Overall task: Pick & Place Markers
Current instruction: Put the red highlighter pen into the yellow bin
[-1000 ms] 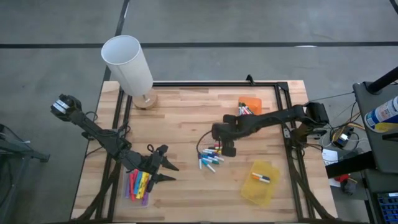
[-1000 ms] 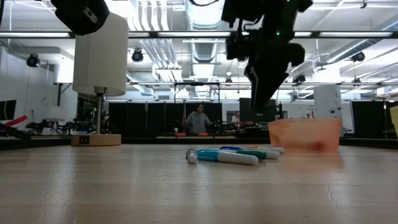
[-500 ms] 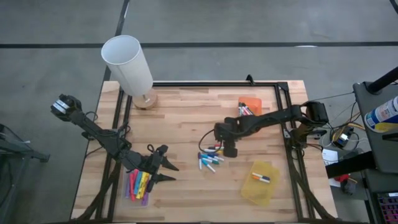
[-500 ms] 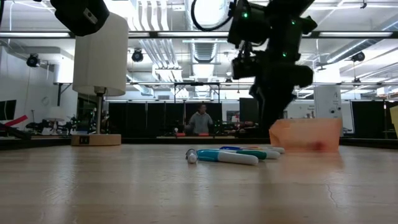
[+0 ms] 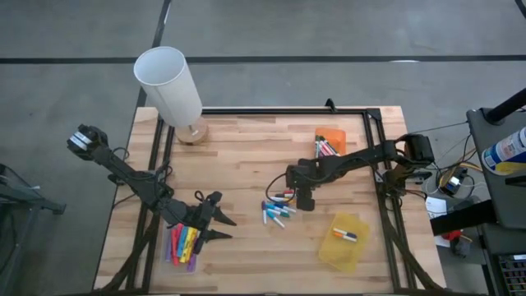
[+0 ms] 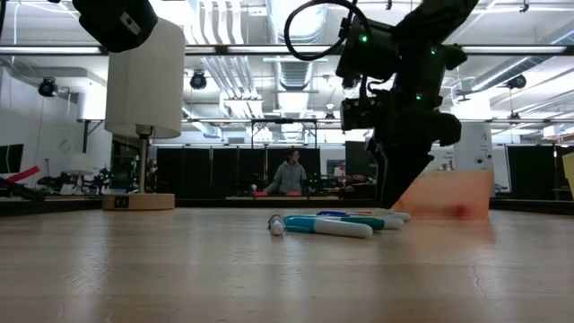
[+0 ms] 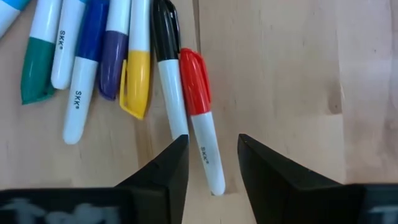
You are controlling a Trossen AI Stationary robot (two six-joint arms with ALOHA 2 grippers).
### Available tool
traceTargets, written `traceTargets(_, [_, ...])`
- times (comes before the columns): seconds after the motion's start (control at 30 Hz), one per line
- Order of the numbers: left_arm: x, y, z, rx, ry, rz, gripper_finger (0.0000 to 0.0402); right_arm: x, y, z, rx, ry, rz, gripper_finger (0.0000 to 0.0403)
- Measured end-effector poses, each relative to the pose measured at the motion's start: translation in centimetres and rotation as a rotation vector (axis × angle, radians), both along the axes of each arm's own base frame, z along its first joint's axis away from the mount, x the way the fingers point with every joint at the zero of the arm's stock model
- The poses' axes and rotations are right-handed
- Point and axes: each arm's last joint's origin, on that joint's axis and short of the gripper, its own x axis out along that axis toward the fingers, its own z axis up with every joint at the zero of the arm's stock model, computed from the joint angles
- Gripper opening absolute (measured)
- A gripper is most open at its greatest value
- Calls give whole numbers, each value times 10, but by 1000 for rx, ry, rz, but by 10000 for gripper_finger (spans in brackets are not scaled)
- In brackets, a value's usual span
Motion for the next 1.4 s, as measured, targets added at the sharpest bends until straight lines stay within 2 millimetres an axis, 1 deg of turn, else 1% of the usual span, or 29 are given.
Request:
traceTargets(0.33, [0,0,0,0,0,0,174,-5,0,-10,10,-16,-27,128])
traceTargets(0.63, [0,0,0,-3,-4,0,174,-5,0,-11,19,-16,-47,104])
traceTargets(1.0, [0,0,2,-10,-14,0,174,0,0,-28,46,34,-172,85])
traceTargets(1.13, [0,0,2,-10,-14,0,174,-1,0,-27,59,29,-207,68])
traceTargets(1.27, [0,0,2,-9,-14,0,174,1,1,-21,66,22,-208,38])
traceTargets(1.33, [0,0,2,-7,-15,-1,174,6,1,-17,68,10,-199,24])
traceTargets(1.4, [0,0,2,-7,-15,-1,174,14,2,-11,83,-25,-193,23])
